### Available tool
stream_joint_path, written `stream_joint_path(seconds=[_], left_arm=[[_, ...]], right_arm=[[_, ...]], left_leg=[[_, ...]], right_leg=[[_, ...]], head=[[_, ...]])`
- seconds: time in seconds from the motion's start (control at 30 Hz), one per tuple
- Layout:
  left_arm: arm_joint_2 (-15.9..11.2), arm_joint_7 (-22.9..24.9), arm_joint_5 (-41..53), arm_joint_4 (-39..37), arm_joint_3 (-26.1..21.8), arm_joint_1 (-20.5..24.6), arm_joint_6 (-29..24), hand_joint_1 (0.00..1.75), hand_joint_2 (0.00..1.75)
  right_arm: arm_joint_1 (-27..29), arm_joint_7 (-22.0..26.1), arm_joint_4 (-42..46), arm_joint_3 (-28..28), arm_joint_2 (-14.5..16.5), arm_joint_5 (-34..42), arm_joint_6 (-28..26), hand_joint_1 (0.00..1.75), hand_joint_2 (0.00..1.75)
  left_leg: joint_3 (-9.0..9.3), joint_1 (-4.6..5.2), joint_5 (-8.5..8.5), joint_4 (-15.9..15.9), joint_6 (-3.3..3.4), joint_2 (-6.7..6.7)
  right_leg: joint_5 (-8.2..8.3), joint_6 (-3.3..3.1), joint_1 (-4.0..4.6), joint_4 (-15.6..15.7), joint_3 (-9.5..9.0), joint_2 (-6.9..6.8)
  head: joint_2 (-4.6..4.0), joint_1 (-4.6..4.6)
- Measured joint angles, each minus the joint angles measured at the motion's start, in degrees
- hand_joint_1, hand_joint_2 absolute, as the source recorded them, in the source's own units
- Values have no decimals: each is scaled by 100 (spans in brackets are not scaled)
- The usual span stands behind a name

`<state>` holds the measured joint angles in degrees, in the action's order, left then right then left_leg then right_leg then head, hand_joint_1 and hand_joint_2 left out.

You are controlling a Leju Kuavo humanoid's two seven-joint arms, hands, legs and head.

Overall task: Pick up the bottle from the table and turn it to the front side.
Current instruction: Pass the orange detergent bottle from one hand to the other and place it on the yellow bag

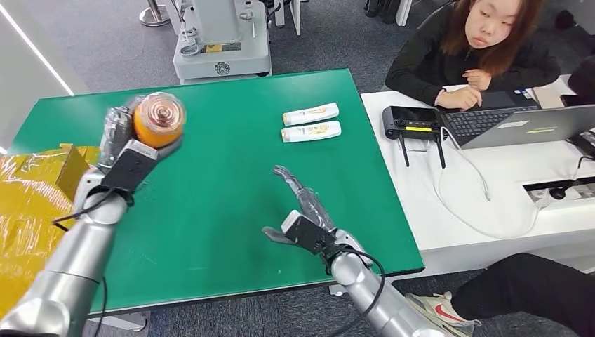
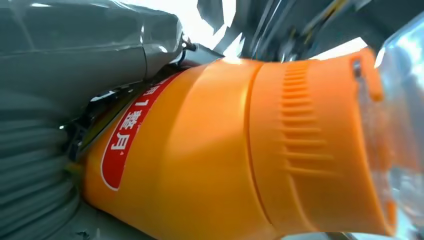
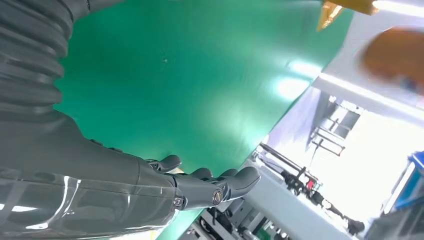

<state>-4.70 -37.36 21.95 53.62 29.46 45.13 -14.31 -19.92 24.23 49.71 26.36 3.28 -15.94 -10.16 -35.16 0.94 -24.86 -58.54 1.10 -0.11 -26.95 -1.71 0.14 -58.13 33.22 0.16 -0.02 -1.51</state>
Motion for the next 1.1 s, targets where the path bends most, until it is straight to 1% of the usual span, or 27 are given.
stream_joint_path(seconds=[0.07, 0.1, 0.17, 0.2, 0.27, 0.3, 0.37, 0.43, 0.5, 0.63, 0.73, 0.83, 1.0, 1.07, 1.1], left_arm=[[-287, 20, 513, 0, -51, 207, -114, 175, 175], [-385, 29, 624, 0, -80, 284, -117, 175, 175], [-525, 77, 796, 0, -121, 384, -154, 175, 175], [-584, 155, 1025, 0, -119, 424, -234, 175, 175], [-755, 477, 1960, -2, -35, 547, -503, 175, 175], [-875, 699, 2585, -4, 55, 656, -624, 175, 175], [-1163, 1127, 3633, -17, 280, 954, -697, 175, 175], [-1459, 1473, 4256, -40, 479, 1259, -663, 175, 175], [-1740, 1735, 4635, -60, 632, 1459, -675, 175, 175], [-2263, 1923, 4806, -74, 743, 1496, -777, 175, 175], [-2520, 1928, 4808, -76, 762, 1468, -819, 175, 175], [-2645, 1928, 4810, -76, 787, 1462, -822, 175, 175], [-2731, 1937, 4821, -77, 853, 1461, -821, 175, 175], [-2785, 1998, 4866, -76, 879, 1445, -811, 175, 175], [-2855, 2060, 4889, -76, 888, 1410, -811, 175, 175]], right_arm=[[211, -4, 312, 1, -108, 30, -42, 0, 175], [286, -11, 444, 1, -148, 30, -54, 0, 175], [381, -31, 639, 2, -204, 28, -63, 0, 175], [419, -37, 725, 2, -226, 31, -81, 0, 175], [545, -40, 920, -1, -275, 45, -170, 0, 175], [655, -42, 1066, -9, -305, 40, -241, 0, 175], [960, -73, 1456, -47, -369, -29, -368, 0, 175], [1301, -137, 1910, -113, -422, -157, -438, 0, 175], [1585, -188, 2339, -187, -456, -264, -468, 0, 175], [1987, -212, 2966, -340, -494, -319, -484, 0, 175], [2153, -233, 3244, -420, -511, -319, -485, 0, 175], [2216, -244, 3398, -458, -512, -319, -484, 0, 175], [2262, -251, 3522, -476, -514, -319, -483, 0, 175], [2274, -253, 3550, -487, -514, -318, -486, 0, 175], [2286, -255, 3566, -498, -514, -318, -491, 0, 175]], left_leg=[[-1, -3, 0, 0, 0, -5], [-1, -3, 0, 0, -1, -7], [-2, -4, 0, 1, -1, -6], [-2, -4, 1, 0, -1, -5], [-4, -6, 1, -2, -2, -2], [-6, -7, 1, -4, -2, 0], [-10, -8, 1, -6, -2, 2], [-12, -8, -1, -6, -2, 3], [-12, -7, -3, -5, -4, 5], [-10, -10, -7, -3, -10, 24], [-11, -14, -6, -3, -11, 19], [-12, -15, -4, -3, -12, 13], [-13, -14, -3, -5, -11, 16], [-14, -13, -3, -5, -10, 17], [-14, -12, -4, -5, -11, 21]], right_leg=[[0, 0, 3, 0, 0, -5], [0, 0, 3, 0, 0, -6], [0, 0, 4, 0, 0, -6], [0, 0, 4, 0, 0, -5], [0, 0, 5, 0, 2, -2], [0, 0, 5, 0, 3, 0], [1, 0, 6, 0, 5, 1], [0, 0, 6, 0, 6, 3], [0, 0, 6, 0, 6, 7], [0, -1, 9, 0, 12, 30], [0, -1, 11, 0, 14, 23], [1, -2, 12, 0, 10, 14], [5, -5, 11, 1, 8, 16], [6, -5, 11, 1, 6, 18], [6, -5, 11, 1, 5, 24]], head=[[0, 1], [0, 1], [0, 1], [0, -1], [0, -2], [0, -3], [0, -3], [0, -2], [0, -2], [0, -1], [0, -2], [0, -2], [0, -3], [0, -4], [0, -5]])
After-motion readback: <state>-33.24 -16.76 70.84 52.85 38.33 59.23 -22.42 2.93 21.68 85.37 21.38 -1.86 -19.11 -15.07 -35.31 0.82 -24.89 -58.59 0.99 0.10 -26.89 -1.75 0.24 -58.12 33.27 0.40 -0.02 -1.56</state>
